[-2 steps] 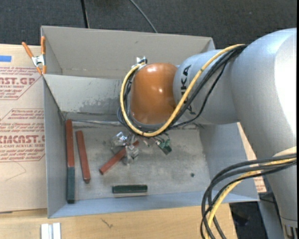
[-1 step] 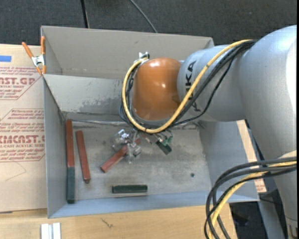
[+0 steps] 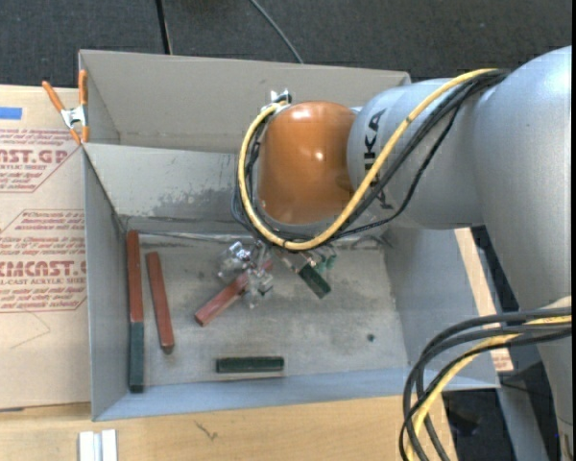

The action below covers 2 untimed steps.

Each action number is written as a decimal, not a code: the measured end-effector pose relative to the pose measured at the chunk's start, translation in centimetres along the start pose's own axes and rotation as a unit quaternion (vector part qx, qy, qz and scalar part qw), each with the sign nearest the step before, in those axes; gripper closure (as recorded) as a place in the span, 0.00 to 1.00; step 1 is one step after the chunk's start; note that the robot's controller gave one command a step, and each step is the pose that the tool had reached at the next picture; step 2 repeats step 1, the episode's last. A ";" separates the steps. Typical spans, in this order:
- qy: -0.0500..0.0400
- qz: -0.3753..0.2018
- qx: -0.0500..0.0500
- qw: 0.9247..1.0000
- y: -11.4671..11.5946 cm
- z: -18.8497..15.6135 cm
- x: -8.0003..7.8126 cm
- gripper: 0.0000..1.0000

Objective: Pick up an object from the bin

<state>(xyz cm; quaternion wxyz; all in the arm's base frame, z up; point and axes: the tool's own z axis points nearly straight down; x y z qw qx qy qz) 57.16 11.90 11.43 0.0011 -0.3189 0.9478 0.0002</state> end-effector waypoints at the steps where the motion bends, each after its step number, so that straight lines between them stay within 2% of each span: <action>1: 0.001 0.000 -0.001 1.000 0.1 -1.1 0.1 1.00; 2: 0.001 0.000 -0.001 1.000 0.1 -1.1 0.1 1.00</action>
Offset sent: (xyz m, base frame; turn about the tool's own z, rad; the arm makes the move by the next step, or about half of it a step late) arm 0.0003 0.0000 0.0475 0.0000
